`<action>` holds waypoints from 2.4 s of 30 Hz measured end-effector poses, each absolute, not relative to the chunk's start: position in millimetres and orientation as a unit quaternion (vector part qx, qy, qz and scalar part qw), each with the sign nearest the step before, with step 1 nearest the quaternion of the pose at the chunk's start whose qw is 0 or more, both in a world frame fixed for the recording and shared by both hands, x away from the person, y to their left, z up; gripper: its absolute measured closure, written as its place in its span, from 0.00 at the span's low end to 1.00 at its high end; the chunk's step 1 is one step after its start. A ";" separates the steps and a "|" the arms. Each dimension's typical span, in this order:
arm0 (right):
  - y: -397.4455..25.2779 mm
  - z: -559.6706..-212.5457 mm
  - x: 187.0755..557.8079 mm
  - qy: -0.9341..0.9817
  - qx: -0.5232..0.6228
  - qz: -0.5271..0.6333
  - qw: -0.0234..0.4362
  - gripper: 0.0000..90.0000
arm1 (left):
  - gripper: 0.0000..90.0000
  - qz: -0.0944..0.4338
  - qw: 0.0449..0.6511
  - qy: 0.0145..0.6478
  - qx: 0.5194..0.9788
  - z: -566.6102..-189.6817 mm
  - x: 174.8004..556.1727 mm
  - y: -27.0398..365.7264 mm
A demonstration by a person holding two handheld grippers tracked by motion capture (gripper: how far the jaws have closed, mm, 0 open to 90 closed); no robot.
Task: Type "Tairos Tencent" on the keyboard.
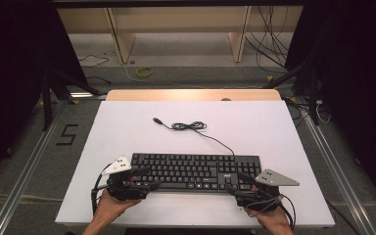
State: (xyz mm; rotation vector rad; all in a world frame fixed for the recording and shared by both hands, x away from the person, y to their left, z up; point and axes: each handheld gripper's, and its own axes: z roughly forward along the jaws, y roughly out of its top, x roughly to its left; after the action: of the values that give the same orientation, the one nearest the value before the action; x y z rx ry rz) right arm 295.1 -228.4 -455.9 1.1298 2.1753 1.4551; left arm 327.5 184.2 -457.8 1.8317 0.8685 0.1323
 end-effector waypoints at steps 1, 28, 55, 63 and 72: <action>-228.4 -455.9 295.1 0.755 0.392 0.505 0.145 0.38 | 0.28 0.055 0.527 0.363 0.766 -457.7 327.5 184.3; -197.3 -451.1 310.2 0.768 0.375 0.504 0.128 0.38 | 0.28 0.068 0.515 0.390 0.760 -459.8 333.4 192.4; -103.5 -450.3 368.5 0.813 0.350 0.458 0.085 0.67 | 0.67 0.105 0.443 0.453 0.767 -464.3 343.7 220.2; -94.2 -452.2 371.9 0.819 0.347 0.451 0.080 0.75 | 0.77 0.099 0.422 0.462 0.774 -466.0 345.3 221.0; -70.4 -458.3 382.0 0.828 0.340 0.441 0.066 0.92 | 0.94 0.101 0.401 0.460 0.786 -467.2 346.0 221.8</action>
State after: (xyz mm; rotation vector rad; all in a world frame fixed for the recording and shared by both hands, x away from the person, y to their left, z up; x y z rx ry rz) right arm 382.0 -70.4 -458.3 1.0254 2.4987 1.3297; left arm 346.0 221.8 -467.2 1.9868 1.1640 0.2559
